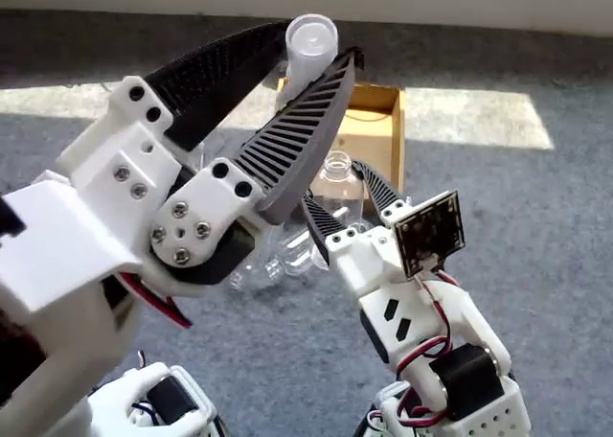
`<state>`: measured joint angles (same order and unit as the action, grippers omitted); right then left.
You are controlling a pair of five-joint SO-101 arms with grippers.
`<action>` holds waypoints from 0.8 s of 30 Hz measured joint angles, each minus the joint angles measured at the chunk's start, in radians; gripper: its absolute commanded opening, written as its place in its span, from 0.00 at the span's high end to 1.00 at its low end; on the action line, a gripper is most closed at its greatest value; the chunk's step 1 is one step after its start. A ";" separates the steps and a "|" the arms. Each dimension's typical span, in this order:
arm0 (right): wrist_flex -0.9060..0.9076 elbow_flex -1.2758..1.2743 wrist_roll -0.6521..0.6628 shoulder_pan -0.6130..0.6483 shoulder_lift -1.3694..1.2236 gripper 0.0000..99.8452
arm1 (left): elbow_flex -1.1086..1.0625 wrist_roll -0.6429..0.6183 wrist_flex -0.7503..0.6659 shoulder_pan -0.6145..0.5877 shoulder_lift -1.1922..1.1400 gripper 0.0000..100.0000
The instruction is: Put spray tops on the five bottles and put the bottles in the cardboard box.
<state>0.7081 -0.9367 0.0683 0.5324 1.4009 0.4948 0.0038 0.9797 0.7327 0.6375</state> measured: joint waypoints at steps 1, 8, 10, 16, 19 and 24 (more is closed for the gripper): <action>0.000 0.000 -0.003 0.003 0.000 1.00 | -0.025 0.000 -0.023 -0.002 0.000 0.98; 0.000 0.000 -0.005 0.005 0.037 1.00 | -0.203 0.000 -0.137 -0.014 -0.014 0.98; 0.000 0.000 -0.005 0.005 0.095 1.00 | -0.241 0.000 -0.158 -0.032 -0.015 0.98; -0.002 -0.069 -0.005 0.006 0.221 1.00 | -0.264 -0.002 -0.173 -0.058 -0.014 0.98; -0.002 -0.087 -0.005 0.003 0.207 1.00 | -0.264 -0.038 -0.176 -0.055 -0.014 0.98; -0.002 -0.091 0.017 0.005 0.212 1.00 | -0.229 -0.068 -0.176 -0.060 -0.015 0.98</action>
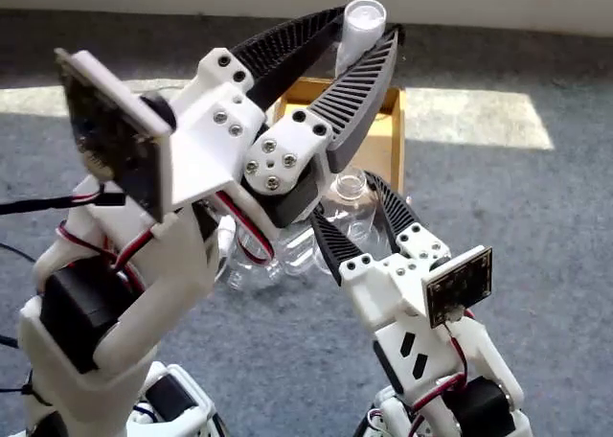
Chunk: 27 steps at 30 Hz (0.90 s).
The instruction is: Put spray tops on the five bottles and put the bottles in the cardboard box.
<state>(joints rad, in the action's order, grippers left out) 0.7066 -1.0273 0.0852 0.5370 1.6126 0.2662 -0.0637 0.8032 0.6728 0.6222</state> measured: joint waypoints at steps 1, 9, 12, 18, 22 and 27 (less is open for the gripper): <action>0.000 0.000 0.002 -0.002 0.000 1.00 | 0.015 0.000 0.000 0.003 0.002 0.98; 0.000 0.000 0.008 -0.002 -0.006 1.00 | 0.080 -0.005 0.052 0.003 0.003 0.98; 0.000 0.000 0.009 0.000 -0.006 1.00 | 0.106 -0.006 0.074 0.005 0.003 0.98; 0.000 0.000 0.009 -0.002 -0.006 1.00 | 0.150 -0.046 0.181 0.071 0.008 0.98; 0.000 0.000 0.009 -0.002 -0.006 1.00 | 0.152 -0.051 0.184 0.068 0.008 0.98; 0.000 0.000 0.009 0.000 -0.006 1.00 | 0.152 -0.051 0.184 0.078 0.008 0.98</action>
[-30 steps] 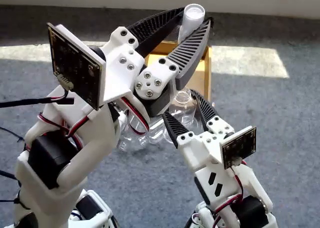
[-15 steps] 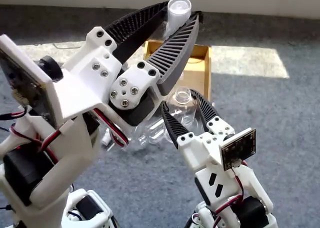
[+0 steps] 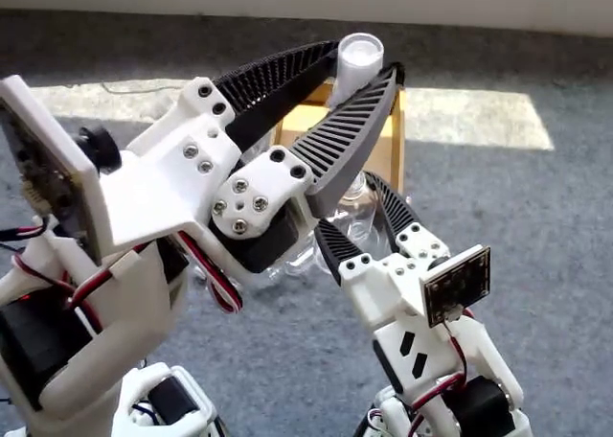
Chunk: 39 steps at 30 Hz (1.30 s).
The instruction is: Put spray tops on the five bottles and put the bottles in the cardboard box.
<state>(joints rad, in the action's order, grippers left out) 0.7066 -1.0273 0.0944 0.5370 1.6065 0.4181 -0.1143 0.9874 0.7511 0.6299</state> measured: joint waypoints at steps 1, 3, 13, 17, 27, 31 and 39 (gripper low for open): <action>0.000 0.000 0.000 0.000 0.000 1.00 | 0.000 0.000 0.000 -0.008 0.000 0.98; 0.000 0.000 0.000 -0.002 0.000 1.00 | 0.000 0.000 0.000 -0.029 0.000 0.98; 0.000 0.000 0.000 0.000 0.000 1.00 | -0.069 0.000 0.000 -0.044 0.000 0.98; 0.000 0.000 0.000 0.000 0.000 1.00 | -0.086 0.000 0.000 -0.046 0.000 0.97; 0.002 0.000 0.000 -0.002 -0.008 1.00 | -0.393 0.000 0.000 -0.046 0.000 0.97; 0.002 0.000 0.000 -0.005 -0.009 1.00 | -0.460 0.000 0.000 -0.054 0.000 0.91; -0.002 0.000 0.000 -0.083 0.002 1.00 | -0.546 0.000 0.000 -0.074 0.121 0.87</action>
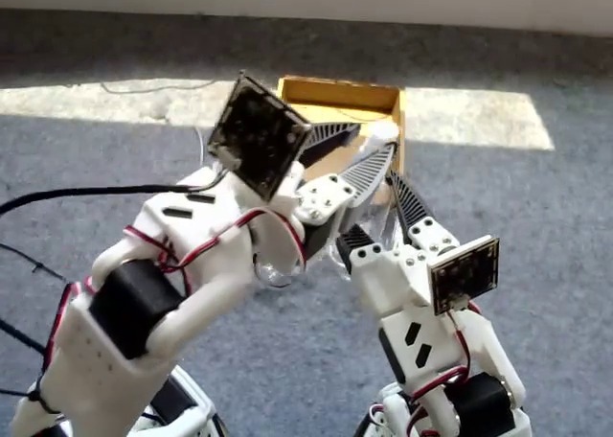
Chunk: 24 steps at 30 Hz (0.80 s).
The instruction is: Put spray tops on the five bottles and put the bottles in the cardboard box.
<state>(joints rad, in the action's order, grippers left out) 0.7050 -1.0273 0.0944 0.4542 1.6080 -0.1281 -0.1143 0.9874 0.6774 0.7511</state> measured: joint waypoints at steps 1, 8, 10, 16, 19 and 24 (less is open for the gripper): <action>0.000 0.000 0.000 -0.002 0.000 1.00 | 0.000 0.000 0.000 -0.008 0.025 0.87; 0.000 0.000 0.000 -0.006 0.000 1.00 | 0.000 0.052 -0.071 -0.040 0.094 0.87; 0.000 0.000 0.000 -0.006 0.000 1.00 | 0.000 0.063 -0.117 -0.044 0.095 0.87; 0.000 0.000 0.000 -0.006 0.000 1.00 | 0.021 0.075 -0.180 -0.044 0.012 0.87; 0.000 0.000 0.000 -0.008 0.000 1.00 | 0.058 0.075 -0.180 -0.044 -0.084 0.87; 0.000 0.000 0.000 -0.008 0.000 1.00 | 0.101 0.077 -0.173 -0.014 -0.129 0.87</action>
<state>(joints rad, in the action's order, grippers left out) 0.7050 -1.0273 0.0944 0.4465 1.6080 -0.0269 -0.0376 0.8140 0.6636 0.6222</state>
